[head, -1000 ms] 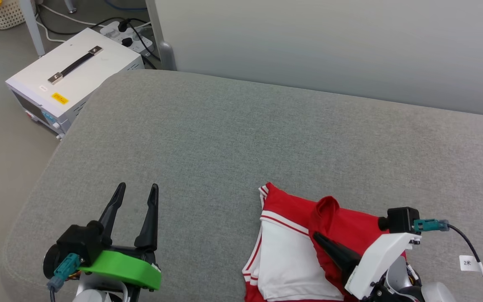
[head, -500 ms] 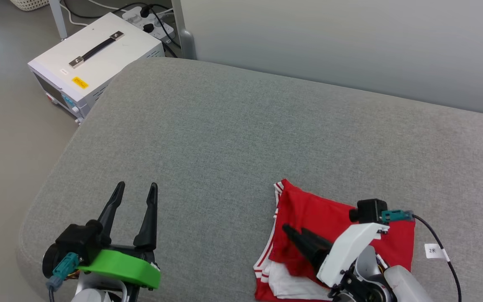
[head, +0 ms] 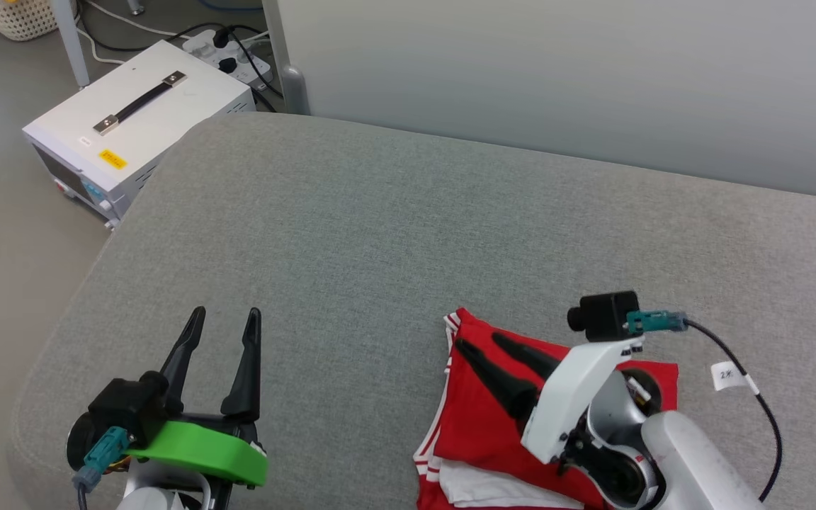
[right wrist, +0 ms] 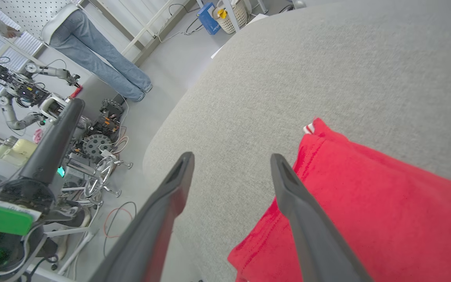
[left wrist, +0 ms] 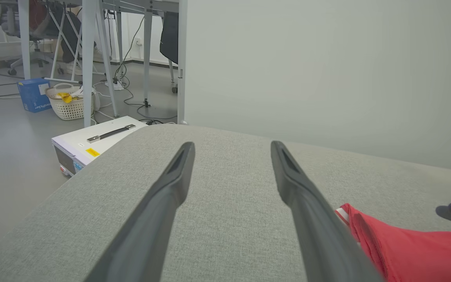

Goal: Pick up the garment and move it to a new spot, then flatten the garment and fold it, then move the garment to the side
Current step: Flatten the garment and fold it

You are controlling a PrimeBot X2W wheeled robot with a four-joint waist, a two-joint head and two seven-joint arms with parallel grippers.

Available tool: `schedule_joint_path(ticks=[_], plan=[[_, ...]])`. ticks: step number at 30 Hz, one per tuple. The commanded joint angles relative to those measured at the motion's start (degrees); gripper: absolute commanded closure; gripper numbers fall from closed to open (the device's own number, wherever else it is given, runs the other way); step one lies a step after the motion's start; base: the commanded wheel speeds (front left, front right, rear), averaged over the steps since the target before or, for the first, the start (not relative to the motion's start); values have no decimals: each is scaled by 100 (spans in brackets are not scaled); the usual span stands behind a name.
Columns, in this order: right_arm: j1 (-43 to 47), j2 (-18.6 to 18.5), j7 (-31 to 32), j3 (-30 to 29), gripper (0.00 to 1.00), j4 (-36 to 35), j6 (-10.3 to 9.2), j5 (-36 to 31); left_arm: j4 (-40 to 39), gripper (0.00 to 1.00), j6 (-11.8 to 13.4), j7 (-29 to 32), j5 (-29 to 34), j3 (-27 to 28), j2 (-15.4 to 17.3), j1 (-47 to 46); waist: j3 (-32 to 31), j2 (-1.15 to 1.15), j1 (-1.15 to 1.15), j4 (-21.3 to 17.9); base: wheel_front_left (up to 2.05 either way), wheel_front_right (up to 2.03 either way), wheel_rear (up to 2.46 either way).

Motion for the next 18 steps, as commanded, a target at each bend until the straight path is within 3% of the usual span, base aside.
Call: schedule_joint_path(ticks=[1, 9, 18], plan=[[-191, -142, -72, -71, 0, -155, -2, -396, -27, 0, -31, -33, 36, 34, -11, 16, -50, 68, 0, -118, 0, 0, 0], [-550, -1095, -728, -279, 0, -580, -2, -2137, -126, 0, -31, -33, 23, 36, -86, 18, -110, 68, 0, -505, 0, 0, 0], [-441, -1819, -1466, -1017, 0, -645, -2, -3083, -188, 0, -31, -33, 41, 80, -166, 57, -114, 68, 0, -946, 0, 0, 0]])
